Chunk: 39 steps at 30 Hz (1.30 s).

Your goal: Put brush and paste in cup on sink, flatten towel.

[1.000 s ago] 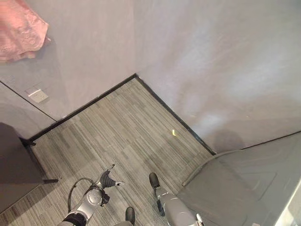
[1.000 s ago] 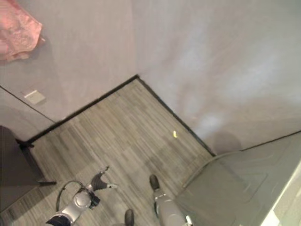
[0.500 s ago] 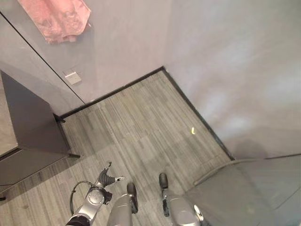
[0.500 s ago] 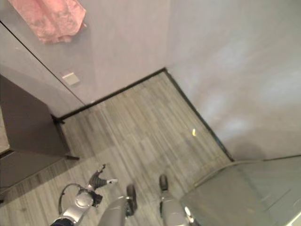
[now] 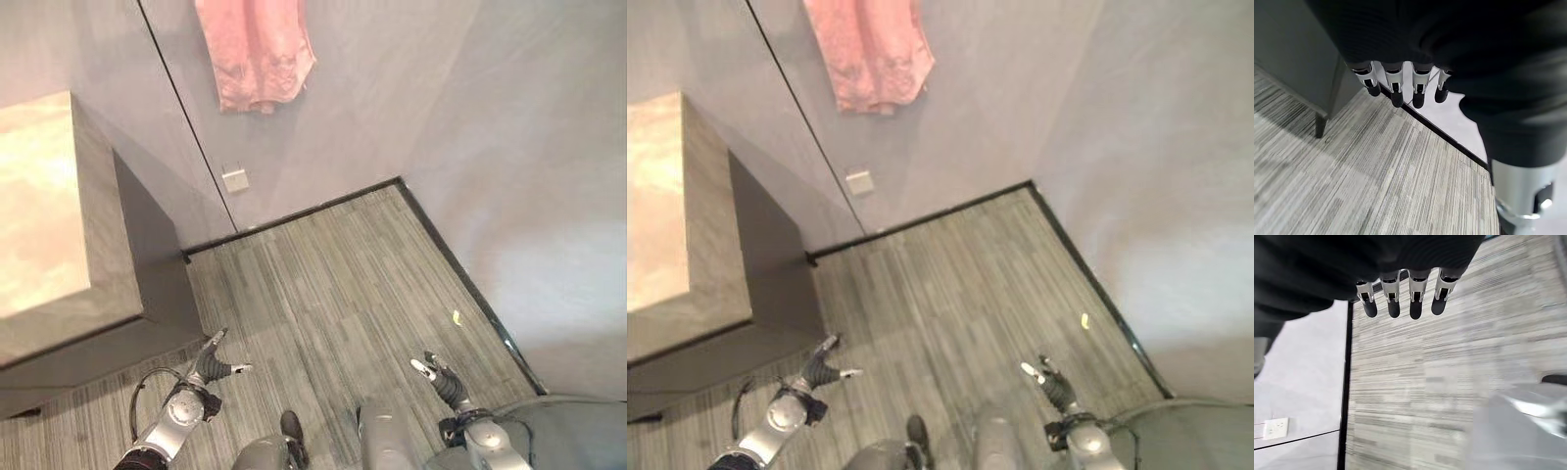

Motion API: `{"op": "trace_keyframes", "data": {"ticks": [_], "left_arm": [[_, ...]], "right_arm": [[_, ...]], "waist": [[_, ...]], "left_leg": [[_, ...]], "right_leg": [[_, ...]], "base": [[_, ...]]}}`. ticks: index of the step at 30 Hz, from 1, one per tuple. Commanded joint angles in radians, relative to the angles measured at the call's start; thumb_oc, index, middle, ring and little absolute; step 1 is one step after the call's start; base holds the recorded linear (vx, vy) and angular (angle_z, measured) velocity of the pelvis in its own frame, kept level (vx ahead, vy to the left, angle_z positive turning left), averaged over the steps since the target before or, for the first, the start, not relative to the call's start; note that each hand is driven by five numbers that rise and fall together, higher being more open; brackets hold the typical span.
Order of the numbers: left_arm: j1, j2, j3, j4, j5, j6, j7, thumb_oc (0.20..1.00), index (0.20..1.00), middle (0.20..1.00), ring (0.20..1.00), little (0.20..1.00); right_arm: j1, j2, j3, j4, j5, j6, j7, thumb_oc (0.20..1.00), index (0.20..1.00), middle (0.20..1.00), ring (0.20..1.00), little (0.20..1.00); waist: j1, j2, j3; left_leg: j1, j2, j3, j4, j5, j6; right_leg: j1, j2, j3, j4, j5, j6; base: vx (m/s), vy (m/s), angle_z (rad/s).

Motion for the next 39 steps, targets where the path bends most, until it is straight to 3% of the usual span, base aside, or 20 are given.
{"op": "trace_keyframes", "data": {"ticks": [1, 4, 5, 9, 11, 12, 13, 14, 15, 18, 20, 21, 24, 34, 35, 36, 37, 38, 39], "left_arm": [[-0.035, 0.021, 0.028, 0.007, 0.029, -0.035, 0.006, 1.0, 1.0, 1.0, 1.0, 1.0], [-0.049, 0.007, 0.028, 0.025, 0.028, -0.035, 0.007, 1.0, 1.0, 1.0, 1.0, 1.0], [-0.048, -0.008, 0.035, 0.031, 0.016, -0.036, 0.0, 1.0, 1.0, 1.0, 1.0, 1.0], [-0.045, -0.022, 0.021, 0.053, 0.027, -0.034, -0.006, 1.0, 1.0, 1.0, 1.0, 1.0], [-0.043, -0.038, 0.019, 0.083, 0.026, -0.031, -0.007, 1.0, 1.0, 1.0, 1.0, 1.0], [-0.039, -0.045, 0.022, 0.095, 0.025, -0.031, -0.004, 1.0, 1.0, 1.0, 1.0, 1.0], [-0.038, -0.06, 0.028, 0.111, 0.014, -0.023, -0.007, 1.0, 1.0, 1.0, 1.0, 1.0], [-0.039, -0.06, 0.028, 0.111, 0.014, -0.024, -0.007, 1.0, 1.0, 1.0, 1.0, 1.0], [-0.064, -0.076, 0.022, 0.153, 0.008, -0.023, 0.001, 1.0, 1.0, 1.0, 1.0, 1.0], [-0.08, -0.083, 0.017, 0.177, 0.0, -0.024, 0.008, 1.0, 1.0, 1.0, 1.0, 1.0], [-0.094, -0.087, 0.001, 0.185, -0.004, -0.029, 0.01, 1.0, 1.0, 1.0, 1.0, 1.0], [-0.091, -0.086, 0.0, 0.191, -0.003, -0.032, 0.013, 1.0, 1.0, 1.0, 1.0, 1.0], [-0.069, -0.079, -0.001, 0.16, 0.001, -0.034, 0.01, 1.0, 1.0, 1.0, 1.0, 1.0], [-0.031, -0.034, -0.03, 0.13, 0.047, -0.045, -0.028, 1.0, 1.0, 1.0, 1.0, 1.0], [-0.042, -0.024, -0.034, 0.134, 0.053, -0.047, -0.028, 1.0, 1.0, 1.0, 1.0, 1.0], [-0.048, -0.002, -0.046, 0.116, 0.064, -0.056, -0.03, 1.0, 1.0, 1.0, 1.0, 1.0], [-0.049, 0.006, -0.045, 0.116, 0.069, -0.058, -0.026, 1.0, 1.0, 1.0, 1.0, 1.0], [-0.043, 0.011, -0.036, 0.108, 0.067, -0.06, -0.018, 1.0, 1.0, 1.0, 1.0, 1.0], [-0.036, 0.014, -0.029, 0.089, 0.061, -0.059, -0.018, 1.0, 1.0, 1.0, 1.0, 1.0]], "right_arm": [[-0.021, -0.009, -0.025, -0.011, 0.02, -0.04, -0.014, 1.0, 1.0, 1.0, 1.0, 1.0], [-0.024, -0.012, -0.033, -0.009, 0.015, -0.038, -0.025, 1.0, 1.0, 1.0, 1.0, 1.0], [-0.026, -0.013, -0.047, -0.008, 0.004, -0.033, -0.033, 1.0, 1.0, 1.0, 1.0, 1.0], [-0.01, -0.016, -0.054, -0.011, -0.012, -0.029, -0.032, 1.0, 1.0, 1.0, 1.0, 1.0], [-0.009, -0.031, -0.051, -0.009, -0.029, -0.029, -0.034, 1.0, 1.0, 1.0, 1.0, 1.0], [-0.012, -0.043, -0.052, -0.013, -0.036, -0.032, -0.036, 1.0, 1.0, 1.0, 1.0, 1.0], [-0.023, -0.07, -0.049, -0.011, -0.051, -0.033, -0.039, 1.0, 1.0, 1.0, 1.0, 1.0], [-0.023, -0.07, -0.049, -0.01, -0.051, -0.033, -0.039, 1.0, 1.0, 1.0, 1.0, 1.0], [-0.044, -0.099, -0.042, -0.007, -0.068, -0.036, -0.054, 1.0, 1.0, 1.0, 1.0, 1.0], [-0.045, -0.106, -0.043, 0.009, -0.068, -0.034, -0.065, 1.0, 1.0, 1.0, 1.0, 1.0], [-0.044, -0.109, -0.044, 0.049, -0.065, -0.03, -0.073, 1.0, 1.0, 1.0, 1.0, 1.0], [-0.047, -0.105, -0.038, 0.069, -0.064, -0.03, -0.075, 1.0, 1.0, 1.0, 1.0, 1.0], [-0.071, -0.095, -0.036, 0.096, -0.045, -0.029, -0.068, 1.0, 1.0, 1.0, 1.0, 1.0], [-0.065, -0.073, -0.066, 0.113, -0.033, -0.033, -0.064, 1.0, 1.0, 1.0, 1.0, 1.0], [-0.07, -0.075, -0.066, 0.111, -0.035, -0.034, -0.065, 1.0, 1.0, 1.0, 1.0, 1.0], [-0.074, -0.074, -0.067, 0.108, -0.015, -0.042, -0.057, 1.0, 1.0, 1.0, 1.0, 1.0], [-0.076, -0.074, -0.068, 0.104, -0.009, -0.043, -0.057, 1.0, 1.0, 1.0, 1.0, 1.0], [-0.085, -0.073, -0.071, 0.1, -0.002, -0.046, -0.059, 1.0, 1.0, 1.0, 1.0, 1.0], [-0.096, -0.069, -0.073, 0.099, 0.013, -0.047, -0.058, 1.0, 1.0, 1.0, 1.0, 1.0]], "waist": [[-0.048, 0.013, 0.022], [-0.067, 0.015, 0.027], [-0.075, 0.017, 0.026], [-0.08, 0.012, 0.004], [-0.09, 0.009, -0.016], [-0.091, 0.014, -0.022], [-0.079, 0.003, -0.017], [-0.081, 0.005, -0.018], [-0.065, -0.017, 0.0], [-0.065, -0.023, -0.003], [-0.065, -0.025, -0.012], [-0.06, -0.021, -0.016], [-0.052, -0.006, -0.016], [-0.056, 0.0, -0.022], [-0.063, 0.0, -0.018], [-0.065, 0.0, -0.016], [-0.057, -0.003, -0.016], [-0.029, -0.002, -0.012], [-0.016, -0.006, -0.017]], "left_leg": [[0.011, 0.051, -0.063, -0.097, 0.175, -0.115], [0.058, 0.039, -0.086, -0.095, 0.151, -0.121], [0.116, 0.045, -0.125, -0.089, 0.125, -0.138], [0.188, 0.058, -0.165, -0.097, 0.12, -0.154], [0.209, 0.079, -0.174, -0.048, 0.111, -0.168], [0.202, 0.09, -0.177, 0.007, 0.131, -0.183], [0.126, 0.105, -0.182, 0.234, 0.202, -0.211], [0.117, 0.108, -0.185, 0.246, 0.197, -0.212], [0.035, 0.109, -0.177, 0.381, 0.226, -0.213], [0.003, 0.123, -0.147, 0.348, 0.22, -0.202], [-0.037, 0.161, -0.074, 0.156, 0.168, -0.187], [-0.049, 0.16, -0.076, 0.051, 0.174, -0.19], [-0.049, 0.139, -0.134, 0.053, 0.179, -0.191], [0.008, 0.087, -0.099, 0.0, 0.129, -0.154], [0.002, 0.09, -0.109, -0.001, 0.126, -0.151], [-0.011, 0.1, -0.127, 0.003, 0.12, -0.146], [-0.012, 0.106, -0.131, 0.002, 0.122, -0.146], [-0.012, 0.127, -0.128, 0.009, 0.121, -0.151], [-0.017, 0.133, -0.132, 0.003, 0.125, -0.153]], "right_leg": [[0.211, 0.097, -0.173, -0.659, 0.09, 0.031], [0.191, 0.091, -0.166, -0.77, 0.139, 0.042], [0.151, 0.049, -0.176, -0.858, 0.2, 0.061], [0.159, 0.059, -0.188, -0.809, 0.206, 0.056], [0.185, 0.084, -0.169, -0.789, 0.212, 0.036], [0.199, 0.097, -0.178, -0.785, 0.205, 0.023], [0.242, 0.103, -0.186, -0.794, 0.186, -0.008], [0.24, 0.104, -0.188, -0.793, 0.186, -0.008], [0.275, 0.103, -0.193, -0.806, 0.17, -0.033], [0.298, 0.1, -0.189, -0.814, 0.15, -0.04], [0.338, 0.074, -0.187, -0.841, 0.132, -0.015], [0.348, 0.07, -0.186, -0.848, 0.127, -0.005], [0.34, 0.066, -0.162, -0.823, 0.12, 0.002], [0.319, 0.032, -0.091, -0.815, 0.164, 0.041], [0.305, 0.035, -0.054, -0.806, 0.173, 0.055], [0.291, 0.041, 0.038, -0.79, 0.178, 0.071], [0.288, 0.026, 0.027, -0.792, 0.183, 0.068], [0.299, -0.02, -0.047, -0.81, 0.188, 0.066], [0.302, -0.045, -0.079, -0.82, 0.204, 0.065]], "base": [[0.54, 0.125, -0.28], [0.48, -0.011, 0.57], [0.38, -0.083, 0.78], [0.45, -0.158, 0.7], [0.35, -0.19, 0.38], [0.34, -0.264, 0.26], [0.33, -0.264, 0.2], [0.36, -0.327, -0.03], [0.23, -0.177, -0.21], [0.19, -0.076, -0.24], [0.33, 0.08, -0.01], [0.23, 0.107, 0.16], [0.17, 0.141, -0.05], [0.04, 0.146, -0.32], [-0.08, -0.027, -0.03], [-0.1, -0.052, -0.01], [-0.1, -0.096, 0.01], [-0.07, -0.141, 0.04], [-0.05, -0.167, -0.03]]}}
